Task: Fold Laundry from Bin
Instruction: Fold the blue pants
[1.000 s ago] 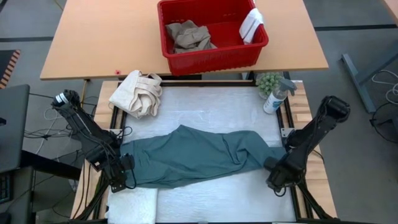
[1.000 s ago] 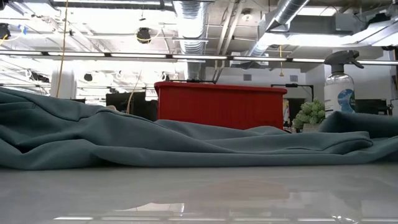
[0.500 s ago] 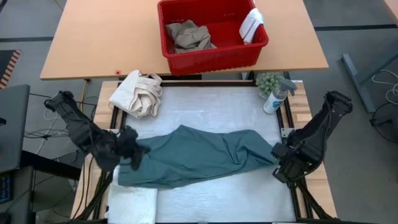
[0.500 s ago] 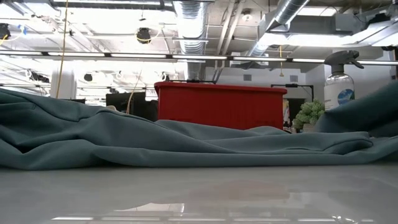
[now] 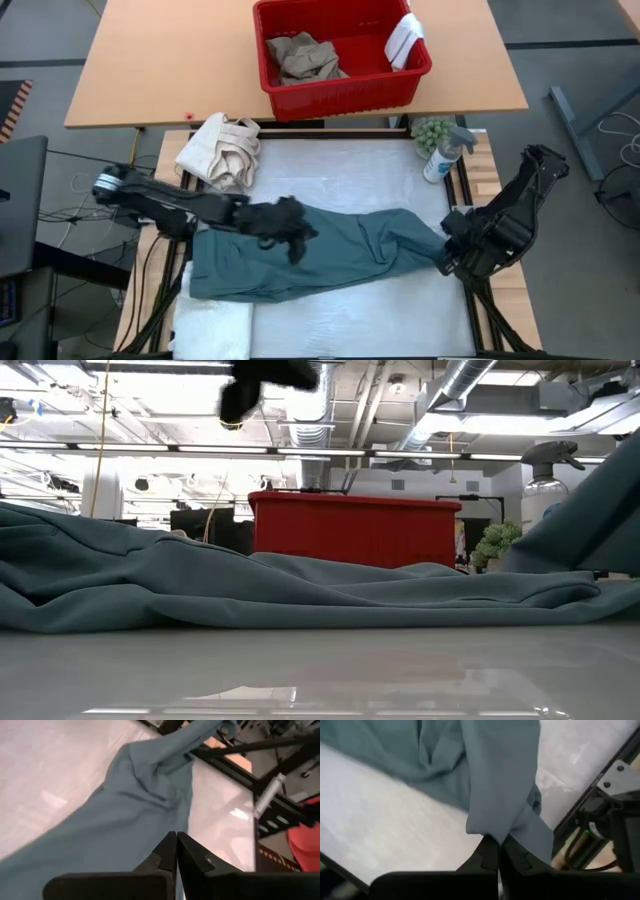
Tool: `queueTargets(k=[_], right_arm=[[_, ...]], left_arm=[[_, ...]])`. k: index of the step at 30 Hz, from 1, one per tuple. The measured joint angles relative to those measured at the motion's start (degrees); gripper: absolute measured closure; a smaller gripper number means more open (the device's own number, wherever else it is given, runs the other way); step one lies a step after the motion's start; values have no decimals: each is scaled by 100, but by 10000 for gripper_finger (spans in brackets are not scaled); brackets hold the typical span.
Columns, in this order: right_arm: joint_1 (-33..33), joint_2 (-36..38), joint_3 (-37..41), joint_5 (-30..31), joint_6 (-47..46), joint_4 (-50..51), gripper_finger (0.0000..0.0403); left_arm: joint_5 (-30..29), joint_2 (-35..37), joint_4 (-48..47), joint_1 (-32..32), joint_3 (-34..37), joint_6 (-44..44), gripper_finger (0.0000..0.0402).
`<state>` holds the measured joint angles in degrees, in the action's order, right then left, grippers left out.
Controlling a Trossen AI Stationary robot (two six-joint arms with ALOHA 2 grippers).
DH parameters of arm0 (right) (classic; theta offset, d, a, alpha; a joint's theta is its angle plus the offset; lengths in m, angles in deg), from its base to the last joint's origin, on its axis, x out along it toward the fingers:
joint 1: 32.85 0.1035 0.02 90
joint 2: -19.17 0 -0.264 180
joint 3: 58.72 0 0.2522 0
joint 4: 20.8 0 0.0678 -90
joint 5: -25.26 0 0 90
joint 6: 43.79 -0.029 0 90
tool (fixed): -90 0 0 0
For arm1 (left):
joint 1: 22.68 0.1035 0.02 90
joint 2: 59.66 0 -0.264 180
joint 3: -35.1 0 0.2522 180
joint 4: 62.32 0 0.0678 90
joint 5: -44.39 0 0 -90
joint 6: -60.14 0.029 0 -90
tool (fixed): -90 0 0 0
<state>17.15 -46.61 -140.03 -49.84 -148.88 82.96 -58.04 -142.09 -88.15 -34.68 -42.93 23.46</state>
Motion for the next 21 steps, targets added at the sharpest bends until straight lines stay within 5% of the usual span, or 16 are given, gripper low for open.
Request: queueTargets(k=[10, 15, 21], right_arm=[[-33, 22, -139, 907, -289, 0, 382], [-188, 22, -140, 1413, -167, 0, 382], [-410, 11, -140, 1825, 7, -42, 382]], left_arm=[[1330, -1882, 2499, 357, 4, -213, 401], [1237, -2401, 2810, 201, -136, -320, 401], [472, -3111, 2628, -117, -779, -127, 401]])
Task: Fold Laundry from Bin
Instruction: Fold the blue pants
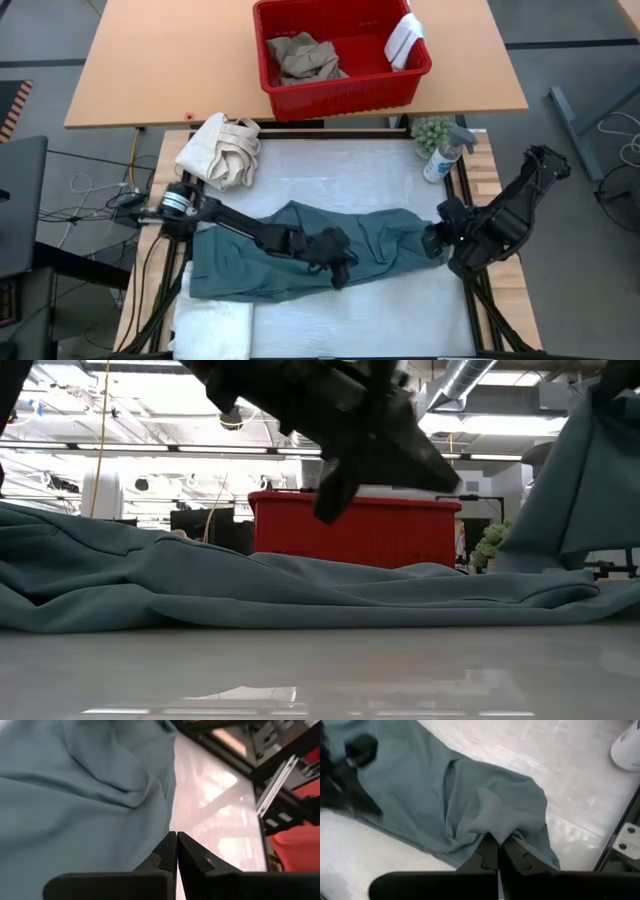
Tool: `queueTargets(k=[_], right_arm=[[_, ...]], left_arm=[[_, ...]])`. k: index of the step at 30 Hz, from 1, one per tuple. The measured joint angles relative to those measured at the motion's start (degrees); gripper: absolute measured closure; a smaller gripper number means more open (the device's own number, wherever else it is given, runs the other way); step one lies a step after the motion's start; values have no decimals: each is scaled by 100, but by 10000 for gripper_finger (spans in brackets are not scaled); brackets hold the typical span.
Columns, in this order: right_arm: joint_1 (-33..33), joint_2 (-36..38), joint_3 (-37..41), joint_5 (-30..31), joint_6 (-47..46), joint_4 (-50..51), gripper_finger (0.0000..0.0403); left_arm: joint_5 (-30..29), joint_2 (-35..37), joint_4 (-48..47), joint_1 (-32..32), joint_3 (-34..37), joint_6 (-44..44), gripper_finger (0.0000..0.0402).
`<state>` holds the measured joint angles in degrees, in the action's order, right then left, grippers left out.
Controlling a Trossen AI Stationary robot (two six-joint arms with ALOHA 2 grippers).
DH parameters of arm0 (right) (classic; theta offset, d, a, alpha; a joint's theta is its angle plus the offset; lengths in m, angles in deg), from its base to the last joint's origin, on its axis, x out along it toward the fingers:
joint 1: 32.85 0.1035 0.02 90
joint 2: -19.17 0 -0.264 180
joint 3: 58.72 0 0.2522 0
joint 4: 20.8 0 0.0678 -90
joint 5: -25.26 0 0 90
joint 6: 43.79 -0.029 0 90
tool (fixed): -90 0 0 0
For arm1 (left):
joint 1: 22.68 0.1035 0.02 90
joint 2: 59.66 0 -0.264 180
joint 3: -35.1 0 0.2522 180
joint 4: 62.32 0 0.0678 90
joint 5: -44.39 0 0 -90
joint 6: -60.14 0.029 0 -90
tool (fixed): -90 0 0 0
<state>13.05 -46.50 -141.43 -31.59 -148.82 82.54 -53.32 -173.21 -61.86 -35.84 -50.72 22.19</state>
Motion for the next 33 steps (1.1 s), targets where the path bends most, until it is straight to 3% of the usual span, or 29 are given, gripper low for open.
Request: queueTargets(k=[4, 10, 14, 26, 33], right_arm=[[-69, 0, -139, 69, 282, 23, 382], [-69, 5, -637, 771, 951, 35, 382], [-69, 9, -1027, 1050, 1462, 35, 382], [-69, 0, -2086, 1431, 3225, 32, 382], [-342, 2, -2293, 1832, 4115, -1, 382]], left_arm=[[-50, -525, -162, -107, -561, 3, 401], [-88, -1258, -699, -135, -1234, -162, 401], [-424, -1456, -748, -131, -1448, -352, 401], [-358, -1505, -1446, -32, -1446, -628, 401], [-94, -1505, -1487, -32, -1446, -788, 401]])
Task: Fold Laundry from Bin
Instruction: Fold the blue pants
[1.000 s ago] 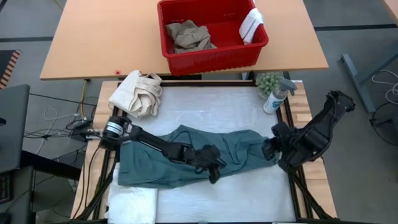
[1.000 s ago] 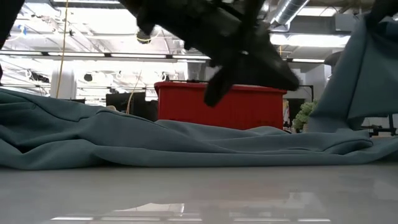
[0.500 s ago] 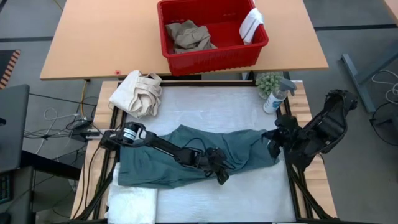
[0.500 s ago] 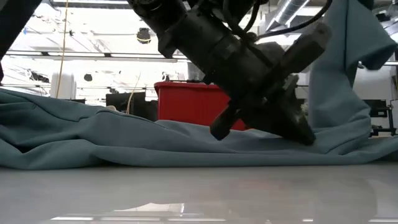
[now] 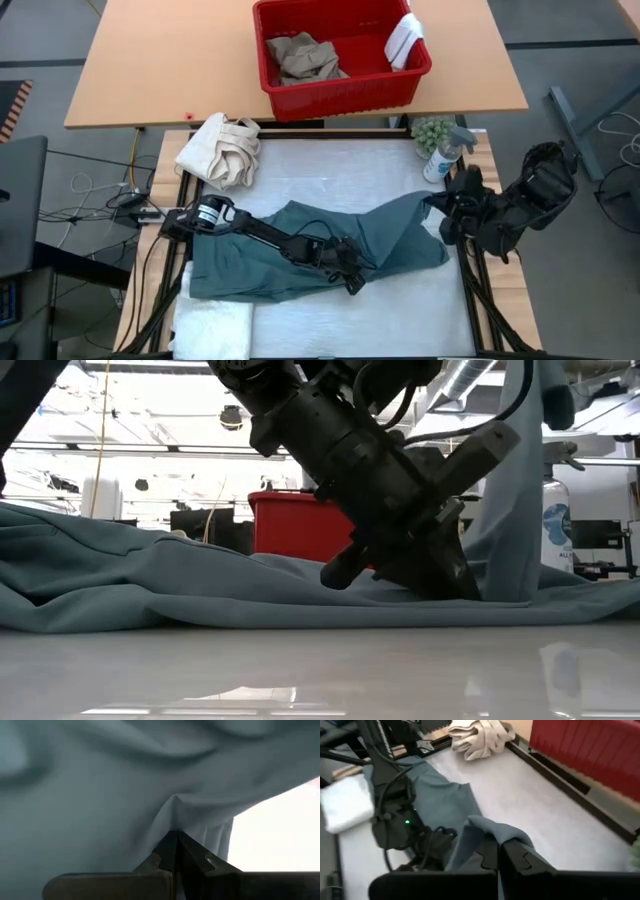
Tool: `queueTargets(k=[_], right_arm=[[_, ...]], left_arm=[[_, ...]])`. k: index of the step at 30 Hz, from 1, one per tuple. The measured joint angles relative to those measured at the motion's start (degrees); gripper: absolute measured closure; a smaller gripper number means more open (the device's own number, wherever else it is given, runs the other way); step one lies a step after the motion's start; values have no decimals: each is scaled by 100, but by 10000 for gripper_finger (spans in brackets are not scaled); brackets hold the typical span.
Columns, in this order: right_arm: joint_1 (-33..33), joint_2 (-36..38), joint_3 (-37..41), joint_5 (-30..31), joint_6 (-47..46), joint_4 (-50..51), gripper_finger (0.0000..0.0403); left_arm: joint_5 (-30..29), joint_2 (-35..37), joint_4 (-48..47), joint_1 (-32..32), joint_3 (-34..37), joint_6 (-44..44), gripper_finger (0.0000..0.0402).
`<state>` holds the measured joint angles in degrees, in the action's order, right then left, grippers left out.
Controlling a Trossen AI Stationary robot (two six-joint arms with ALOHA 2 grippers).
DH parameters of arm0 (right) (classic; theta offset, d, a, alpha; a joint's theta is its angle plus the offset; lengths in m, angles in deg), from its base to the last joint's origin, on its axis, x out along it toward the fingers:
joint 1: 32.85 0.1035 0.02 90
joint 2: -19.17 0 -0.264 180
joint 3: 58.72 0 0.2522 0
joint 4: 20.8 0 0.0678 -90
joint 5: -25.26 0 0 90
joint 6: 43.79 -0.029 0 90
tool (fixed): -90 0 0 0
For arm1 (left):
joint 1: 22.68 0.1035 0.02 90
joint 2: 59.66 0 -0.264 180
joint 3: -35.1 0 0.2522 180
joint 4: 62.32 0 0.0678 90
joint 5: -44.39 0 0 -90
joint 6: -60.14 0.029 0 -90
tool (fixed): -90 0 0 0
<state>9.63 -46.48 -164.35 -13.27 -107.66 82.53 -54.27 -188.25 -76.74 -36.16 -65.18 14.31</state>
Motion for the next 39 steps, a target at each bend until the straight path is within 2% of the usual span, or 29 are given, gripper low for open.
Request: queueTargets(k=[4, 12, 20, 24, 28, 31, 35, 36, 39], right_arm=[[-342, -2, 0, 0, 824, -413, 382], [-722, -5, 0, 207, 3448, -2253, 382], [-940, -77, 2, -542, 5413, -3360, 382], [-1034, -70, 2, -188, 5209, -3241, 382], [-1353, -131, 2, -259, 5324, -3171, 382], [-1694, -197, 2, -348, 4857, -2578, 382], [-1928, -266, 53, -870, 4500, -1535, 382], [-1953, -296, 72, -775, 4428, -1291, 382], [-1958, -302, 79, 116, 4072, -887, 382]], left_arm=[[53, 0, 3, -17, 0, -38, 401], [179, 2, -3, -24, 0, -41, 401], [302, 7, -81, -34, 0, -13, 401], [591, 13, -124, -39, 0, 63, 401], [945, 15, -144, -56, 0, 146, 401], [1149, 44, -233, -69, 0, 249, 401], [1110, 68, -342, -74, 0, 257, 401], [1096, 68, -344, -73, 0, 248, 401], [1028, 39, -329, -45, 0, 178, 401]])
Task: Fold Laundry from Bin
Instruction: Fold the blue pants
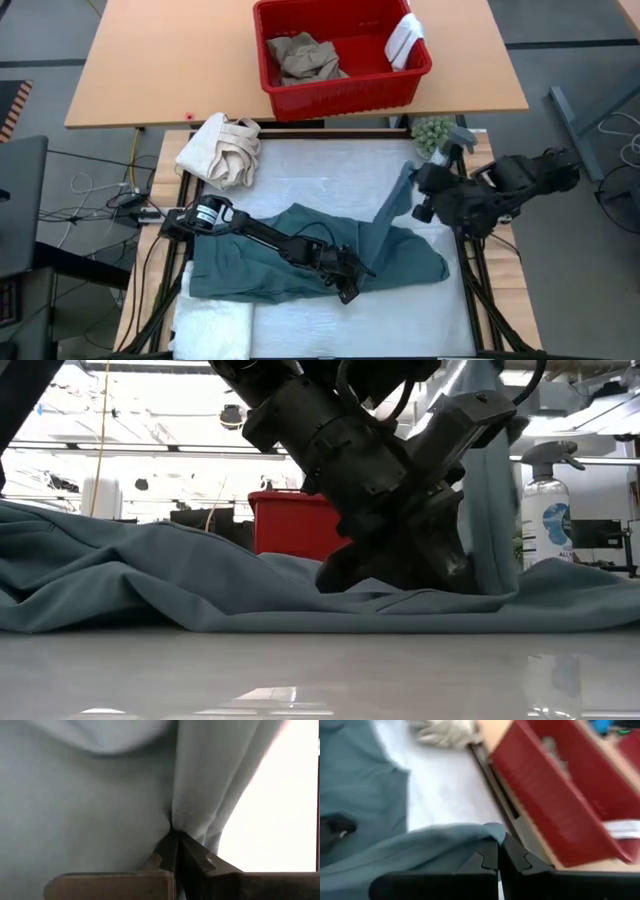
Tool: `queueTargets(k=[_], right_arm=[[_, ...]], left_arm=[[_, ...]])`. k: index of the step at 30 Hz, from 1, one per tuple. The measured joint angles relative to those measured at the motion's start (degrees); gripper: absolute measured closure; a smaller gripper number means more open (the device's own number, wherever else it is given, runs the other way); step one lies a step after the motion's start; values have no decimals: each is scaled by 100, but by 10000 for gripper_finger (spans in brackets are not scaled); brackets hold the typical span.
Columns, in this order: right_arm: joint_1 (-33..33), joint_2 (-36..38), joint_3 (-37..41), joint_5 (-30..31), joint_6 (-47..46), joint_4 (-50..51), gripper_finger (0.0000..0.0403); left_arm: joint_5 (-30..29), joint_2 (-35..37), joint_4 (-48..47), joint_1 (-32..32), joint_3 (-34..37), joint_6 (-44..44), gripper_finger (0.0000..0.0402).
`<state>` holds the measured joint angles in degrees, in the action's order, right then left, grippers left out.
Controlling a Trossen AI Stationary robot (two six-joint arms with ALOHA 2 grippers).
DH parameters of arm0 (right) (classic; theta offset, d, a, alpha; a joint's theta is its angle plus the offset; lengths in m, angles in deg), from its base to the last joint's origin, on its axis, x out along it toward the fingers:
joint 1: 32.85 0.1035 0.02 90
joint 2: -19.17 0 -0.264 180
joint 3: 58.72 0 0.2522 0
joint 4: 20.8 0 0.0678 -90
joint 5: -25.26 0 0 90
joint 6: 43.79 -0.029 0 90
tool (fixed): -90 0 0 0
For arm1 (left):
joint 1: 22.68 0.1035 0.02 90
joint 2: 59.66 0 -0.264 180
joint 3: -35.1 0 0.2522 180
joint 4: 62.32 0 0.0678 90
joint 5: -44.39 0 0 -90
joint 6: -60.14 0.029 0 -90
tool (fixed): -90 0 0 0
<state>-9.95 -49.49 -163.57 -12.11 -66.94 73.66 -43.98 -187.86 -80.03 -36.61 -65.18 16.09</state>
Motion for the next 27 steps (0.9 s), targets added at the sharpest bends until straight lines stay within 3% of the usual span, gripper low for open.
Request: queueTargets(k=[4, 8, 14, 18, 21, 25, 27], right_arm=[[0, 55, -2, 771, 185, -2, 382], [-5, 35, -2, 152, 750, -80, 382], [67, 44, -2, 21, 37, 436, 382], [147, 56, 2, 23, -607, 914, 382], [207, 156, 1, 36, -784, 920, 382], [99, 285, -20, 248, -1329, 925, 382], [96, 293, -20, 215, -1340, 933, 382]], left_arm=[[-47, -7, 95, 44, 0, -25, 401], [116, 7, 35, 128, -91, -65, 401], [290, 210, -671, 323, -874, -2, 401], [-803, 223, -2312, 355, -1814, 435, 401], [-1783, 223, -2856, 345, -1967, 564, 401], [-1691, 203, -3607, 347, -1874, 318, 401], [-1617, 182, -3522, 297, -1617, 206, 401]])
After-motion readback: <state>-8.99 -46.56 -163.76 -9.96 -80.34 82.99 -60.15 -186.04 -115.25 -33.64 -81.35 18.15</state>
